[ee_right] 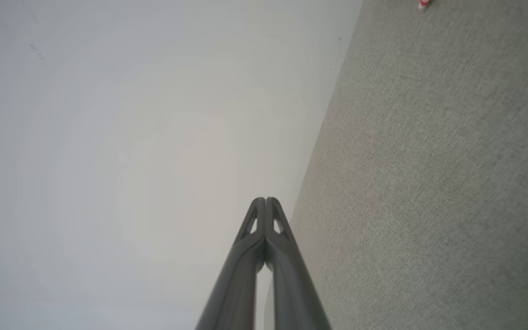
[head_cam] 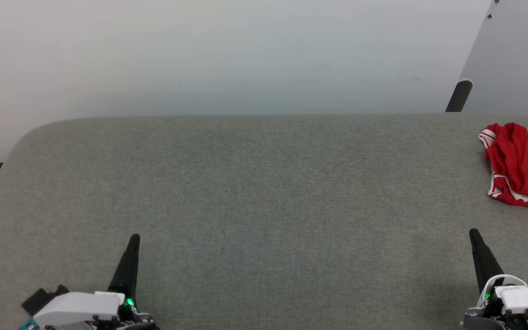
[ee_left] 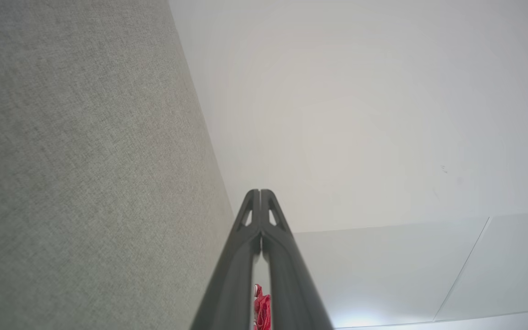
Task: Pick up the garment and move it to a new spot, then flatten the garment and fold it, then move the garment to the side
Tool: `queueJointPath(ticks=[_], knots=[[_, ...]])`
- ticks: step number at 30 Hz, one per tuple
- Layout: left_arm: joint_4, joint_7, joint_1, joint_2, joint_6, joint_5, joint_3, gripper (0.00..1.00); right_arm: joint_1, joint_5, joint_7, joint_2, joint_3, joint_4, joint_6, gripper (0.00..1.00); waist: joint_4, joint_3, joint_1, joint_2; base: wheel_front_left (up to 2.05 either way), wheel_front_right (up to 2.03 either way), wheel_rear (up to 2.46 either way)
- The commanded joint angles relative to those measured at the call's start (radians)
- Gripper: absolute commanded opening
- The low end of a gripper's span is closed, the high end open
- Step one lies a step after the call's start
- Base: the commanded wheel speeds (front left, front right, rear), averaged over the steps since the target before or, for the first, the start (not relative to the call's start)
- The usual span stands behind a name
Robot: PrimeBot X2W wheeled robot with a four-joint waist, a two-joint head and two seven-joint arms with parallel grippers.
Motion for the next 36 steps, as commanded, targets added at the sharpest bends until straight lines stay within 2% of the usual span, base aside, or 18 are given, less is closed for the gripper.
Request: queueJointPath(ticks=[1, 19, 36], knots=[[-0.001, 0.006, -0.015, -0.003, 0.000, -0.021, 0.005, 0.00, -0.015, 0.033, 0.006, 0.002, 0.003, -0.001, 0.000, 0.00, -0.001, 0.001, 0.0000, -0.0001, 0.00, 0.00, 0.00], [0.004, 0.038, -0.032, -0.024, 0.000, -0.120, 0.015, 0.00, -0.036, 0.171, 0.034, 0.007, 0.013, 0.007, 0.000, 0.00, -0.014, 0.010, 0.0000, -0.0001, 0.00, 0.00, 0.00], [0.004, 0.039, -0.032, -0.023, 0.000, -0.120, 0.015, 0.00, -0.030, 0.170, 0.035, 0.007, 0.012, 0.006, 0.000, 0.00, -0.014, 0.010, 0.0000, -0.0001, 0.00, 0.00, 0.00]])
